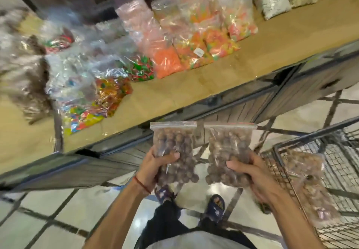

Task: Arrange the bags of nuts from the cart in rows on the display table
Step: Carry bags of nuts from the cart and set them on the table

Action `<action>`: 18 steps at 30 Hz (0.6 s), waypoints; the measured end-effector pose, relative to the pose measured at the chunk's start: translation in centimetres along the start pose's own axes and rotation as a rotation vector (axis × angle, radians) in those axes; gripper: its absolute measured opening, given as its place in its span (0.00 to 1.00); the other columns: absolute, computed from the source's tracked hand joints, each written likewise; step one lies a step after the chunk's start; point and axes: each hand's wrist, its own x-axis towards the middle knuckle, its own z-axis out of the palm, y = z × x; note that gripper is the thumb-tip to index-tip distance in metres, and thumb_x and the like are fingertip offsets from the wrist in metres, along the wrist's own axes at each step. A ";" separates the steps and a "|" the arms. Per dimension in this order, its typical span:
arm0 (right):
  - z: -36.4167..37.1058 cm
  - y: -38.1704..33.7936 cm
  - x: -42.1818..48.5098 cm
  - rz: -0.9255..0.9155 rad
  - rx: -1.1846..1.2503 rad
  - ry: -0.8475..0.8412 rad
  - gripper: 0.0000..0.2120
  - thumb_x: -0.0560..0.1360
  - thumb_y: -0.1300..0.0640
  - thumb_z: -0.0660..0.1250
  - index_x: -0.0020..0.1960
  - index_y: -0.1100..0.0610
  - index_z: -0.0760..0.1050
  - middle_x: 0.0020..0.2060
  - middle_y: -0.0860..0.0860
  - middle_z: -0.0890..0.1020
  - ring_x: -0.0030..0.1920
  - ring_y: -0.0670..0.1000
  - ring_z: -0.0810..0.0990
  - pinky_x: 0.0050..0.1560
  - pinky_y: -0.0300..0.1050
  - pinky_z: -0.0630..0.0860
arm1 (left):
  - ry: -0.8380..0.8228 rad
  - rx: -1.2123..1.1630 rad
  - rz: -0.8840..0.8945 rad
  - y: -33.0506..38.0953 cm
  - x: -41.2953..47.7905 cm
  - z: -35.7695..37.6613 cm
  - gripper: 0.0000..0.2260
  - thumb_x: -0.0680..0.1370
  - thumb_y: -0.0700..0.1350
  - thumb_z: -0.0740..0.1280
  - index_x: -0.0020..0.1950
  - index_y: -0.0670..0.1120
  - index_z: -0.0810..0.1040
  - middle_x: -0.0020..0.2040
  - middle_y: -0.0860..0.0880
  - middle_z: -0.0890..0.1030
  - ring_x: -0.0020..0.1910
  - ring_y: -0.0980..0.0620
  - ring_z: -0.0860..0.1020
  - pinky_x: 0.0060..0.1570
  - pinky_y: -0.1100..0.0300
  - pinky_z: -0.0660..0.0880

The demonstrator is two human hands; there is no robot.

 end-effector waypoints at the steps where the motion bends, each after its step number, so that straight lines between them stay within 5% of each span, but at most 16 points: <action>1: 1.6 -0.1 0.4 0.014 -0.011 -0.020 0.18 0.65 0.68 0.78 0.50 0.51 0.84 0.49 0.57 0.89 0.48 0.57 0.89 0.46 0.47 0.87 | 0.025 -0.017 0.006 -0.1 -0.7 -1.5 0.12 0.74 0.31 0.73 0.57 0.37 0.79 0.43 0.40 0.86 0.33 0.48 0.85 0.28 0.61 0.79; 3: 5.1 -0.2 1.1 0.049 -0.041 -0.063 0.20 0.63 0.68 0.80 0.52 0.54 0.82 0.47 0.56 0.89 0.45 0.54 0.89 0.44 0.45 0.86 | 0.081 -0.056 0.033 -0.1 -1.9 -4.7 0.13 0.76 0.32 0.73 0.59 0.35 0.78 0.42 0.40 0.86 0.33 0.49 0.85 0.28 0.61 0.79; 6: 10.9 0.1 2.1 0.083 -0.126 -0.155 0.32 0.59 0.66 0.84 0.62 0.60 0.79 0.52 0.56 0.89 0.53 0.58 0.89 0.55 0.54 0.85 | 0.137 -0.129 0.066 -0.3 -3.2 -10.3 0.24 0.69 0.39 0.77 0.65 0.37 0.79 0.56 0.36 0.86 0.52 0.37 0.85 0.44 0.51 0.83; 9: 17.3 0.9 2.5 0.092 -0.192 -0.223 0.32 0.60 0.66 0.85 0.61 0.58 0.78 0.49 0.53 0.90 0.52 0.56 0.89 0.54 0.52 0.83 | 0.199 -0.169 0.096 -0.3 -4.6 -16.7 0.24 0.67 0.40 0.79 0.61 0.40 0.80 0.53 0.40 0.87 0.50 0.38 0.85 0.45 0.50 0.83; 13: 26.6 3.3 2.8 0.093 -0.255 -0.269 0.31 0.62 0.65 0.85 0.61 0.59 0.78 0.51 0.55 0.90 0.51 0.56 0.89 0.50 0.49 0.86 | 0.239 -0.241 0.141 -0.1 -7.0 -25.9 0.27 0.67 0.41 0.80 0.65 0.41 0.79 0.59 0.36 0.84 0.58 0.34 0.83 0.60 0.39 0.80; 18: 38.1 7.5 3.1 0.083 -0.240 -0.306 0.33 0.61 0.64 0.84 0.63 0.57 0.78 0.53 0.54 0.89 0.54 0.57 0.89 0.49 0.47 0.85 | 0.291 -0.235 0.180 1.8 -10.7 -37.2 0.24 0.67 0.40 0.78 0.63 0.41 0.80 0.56 0.38 0.86 0.53 0.38 0.86 0.46 0.50 0.84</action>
